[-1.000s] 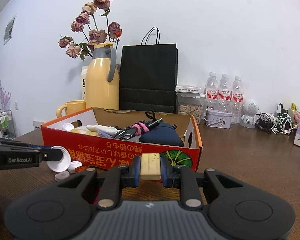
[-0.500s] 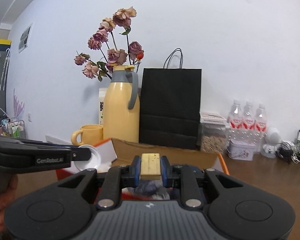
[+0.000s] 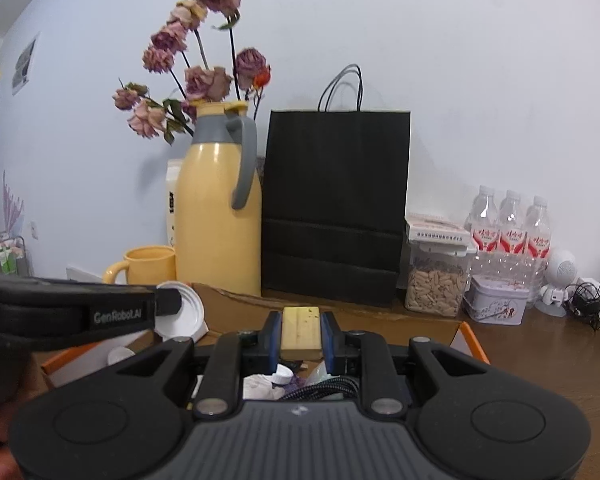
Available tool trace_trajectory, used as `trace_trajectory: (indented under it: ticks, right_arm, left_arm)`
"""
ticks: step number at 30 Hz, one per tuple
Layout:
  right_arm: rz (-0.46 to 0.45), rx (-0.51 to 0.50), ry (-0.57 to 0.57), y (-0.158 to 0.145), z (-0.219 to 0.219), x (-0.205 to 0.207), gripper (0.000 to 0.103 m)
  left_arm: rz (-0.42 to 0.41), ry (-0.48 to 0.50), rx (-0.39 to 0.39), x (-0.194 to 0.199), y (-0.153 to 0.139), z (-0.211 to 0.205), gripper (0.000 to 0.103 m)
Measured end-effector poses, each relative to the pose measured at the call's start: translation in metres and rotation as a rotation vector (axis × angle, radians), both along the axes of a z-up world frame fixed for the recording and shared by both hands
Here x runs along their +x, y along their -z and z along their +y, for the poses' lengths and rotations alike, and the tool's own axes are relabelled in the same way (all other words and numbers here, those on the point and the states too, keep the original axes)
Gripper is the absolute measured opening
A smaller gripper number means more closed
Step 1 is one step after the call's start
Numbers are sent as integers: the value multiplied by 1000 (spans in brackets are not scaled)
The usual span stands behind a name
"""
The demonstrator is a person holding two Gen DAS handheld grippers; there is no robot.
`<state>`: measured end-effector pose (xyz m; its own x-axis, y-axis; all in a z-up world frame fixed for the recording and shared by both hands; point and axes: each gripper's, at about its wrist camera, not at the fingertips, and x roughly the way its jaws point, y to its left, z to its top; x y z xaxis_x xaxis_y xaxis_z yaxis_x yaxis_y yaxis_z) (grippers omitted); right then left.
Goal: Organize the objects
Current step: 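Carry the sponge block and the white cap into the box and open both grippers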
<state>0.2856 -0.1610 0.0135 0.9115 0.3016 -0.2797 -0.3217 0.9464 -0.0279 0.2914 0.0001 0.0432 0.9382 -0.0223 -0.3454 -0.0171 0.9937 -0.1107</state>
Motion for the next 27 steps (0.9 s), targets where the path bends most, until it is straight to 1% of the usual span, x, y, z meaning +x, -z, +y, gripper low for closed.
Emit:
trace_trajectory:
  ticks: [3,5,6,7,8,9,10,11,12,13,15,22,27]
  right_arm:
    - [18,-7,-2,4,-1,2,20]
    - [31,-8,-4,6,-2,2,20]
    - [35,-8,0,7,-2,1,20]
    - [33,-8,6,7,-3,0,25]
    - [33,-7,11,7,-4,-1,30]
    - [32,0,17,7,-5,-3,47]
    - [27,12,25,7,-8,-5,70]
    - [21,22,31,7,-10,-7,81]
    - [12,33,35,6,-12,-9,98]
    - [3,38,39,6,-14,-12,103]
    - [-6,37,41,3,-15,-15,103]
    - [-15,40,39,1,-18,-21,103]
    - [-35,35,34,-1,-22,-34,103]
  left_arm:
    - [9,4,12,4,4,-1,12]
    - [10,0,20,3,5,-1,14]
    - [7,-2,26,2,5,-1,18]
    - [1,-3,31,1,5,0,31]
    - [-8,-4,31,-2,4,0,59]
    - [-22,-7,32,-4,3,0,73]
    - [-44,-14,37,-8,3,0,93]
    - [-58,-20,42,-11,1,0,103]
    - [-72,-21,44,-14,0,0,103]
    - [-76,-14,41,-16,-1,0,103]
    - [-74,9,22,-19,-2,0,103]
    - [-96,-14,6,-27,-6,2,103]
    - [-103,4,13,-39,-6,2,103]
